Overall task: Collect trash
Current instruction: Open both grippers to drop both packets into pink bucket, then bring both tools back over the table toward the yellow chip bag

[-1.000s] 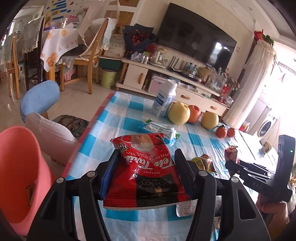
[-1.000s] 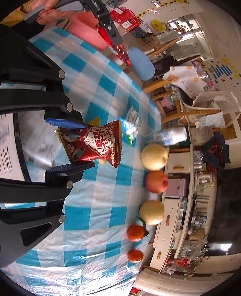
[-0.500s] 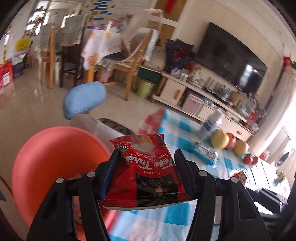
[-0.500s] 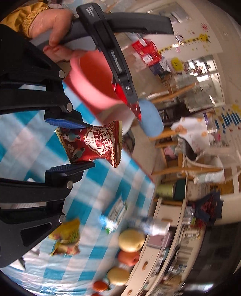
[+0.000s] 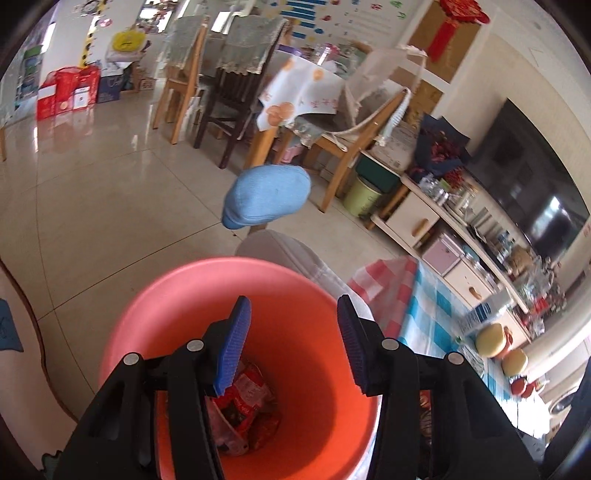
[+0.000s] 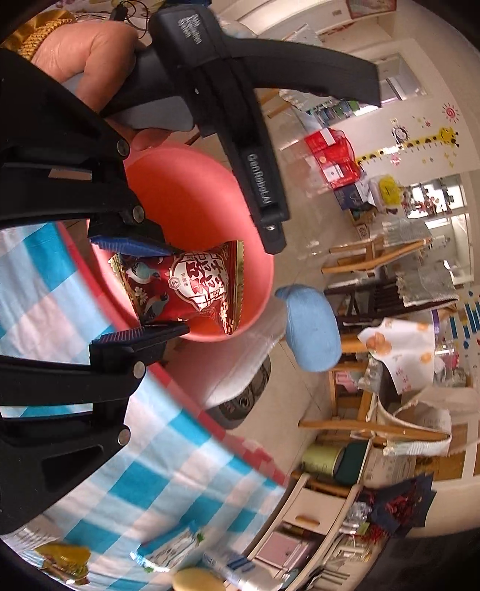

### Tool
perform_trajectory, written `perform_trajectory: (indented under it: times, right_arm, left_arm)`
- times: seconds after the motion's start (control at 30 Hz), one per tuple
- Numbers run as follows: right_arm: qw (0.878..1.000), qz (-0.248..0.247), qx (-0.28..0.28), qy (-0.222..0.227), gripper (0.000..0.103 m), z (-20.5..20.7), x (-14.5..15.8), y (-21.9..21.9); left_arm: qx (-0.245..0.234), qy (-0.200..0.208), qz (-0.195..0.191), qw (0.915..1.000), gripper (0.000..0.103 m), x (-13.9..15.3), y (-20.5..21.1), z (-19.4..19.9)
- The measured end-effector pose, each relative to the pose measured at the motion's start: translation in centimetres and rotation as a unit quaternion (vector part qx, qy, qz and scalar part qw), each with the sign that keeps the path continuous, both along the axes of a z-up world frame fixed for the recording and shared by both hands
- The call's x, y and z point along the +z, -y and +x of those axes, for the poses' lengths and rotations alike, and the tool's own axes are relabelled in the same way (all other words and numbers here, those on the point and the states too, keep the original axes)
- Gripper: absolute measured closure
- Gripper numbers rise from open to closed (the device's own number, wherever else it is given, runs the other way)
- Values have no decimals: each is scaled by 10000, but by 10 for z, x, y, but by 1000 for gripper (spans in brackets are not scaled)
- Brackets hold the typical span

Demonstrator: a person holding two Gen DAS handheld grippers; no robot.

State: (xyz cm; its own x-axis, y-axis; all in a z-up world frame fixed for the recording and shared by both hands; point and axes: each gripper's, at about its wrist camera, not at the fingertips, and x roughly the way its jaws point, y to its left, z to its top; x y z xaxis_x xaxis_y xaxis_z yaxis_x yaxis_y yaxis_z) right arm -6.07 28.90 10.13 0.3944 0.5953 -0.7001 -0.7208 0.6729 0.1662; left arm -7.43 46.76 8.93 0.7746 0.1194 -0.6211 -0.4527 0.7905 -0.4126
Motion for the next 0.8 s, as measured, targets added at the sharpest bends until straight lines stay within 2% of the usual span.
perform_trajectory:
  times: [0.07, 0.1, 0.2, 0.27, 0.33, 0.43, 0.8]
  right_arm:
    - [10000, -12, 29, -72, 66, 3, -7, -10]
    - [9999, 0, 40, -131, 61, 4, -10, -14]
    - [9998, 25, 28, -216, 43, 6, -19, -24]
    - [9996, 121, -77, -255, 35, 7, -22, -22]
    - [9990, 238, -214, -318, 29, 7, -23, -16]
    - [9985, 244, -389, -290, 21, 4, -22, -1]
    - [9970, -282, -715, -71, 20, -28, -33, 61]
  left_arm:
    - [179, 3, -129, 9998, 52, -3, -10, -3]
    - [269, 0, -166, 9995, 50, -5, -16, -5]
    - [508, -17, -169, 9986, 30, -6, -26, -9]
    - [573, -23, -180, 9982, 29, -6, -30, -10]
    - [603, -38, -189, 9980, 23, -6, -30, -9]
    - [562, -38, -154, 9983, 22, -6, -30, -6]
    - [-109, 45, 137, 9998, 20, -1, 11, 6]
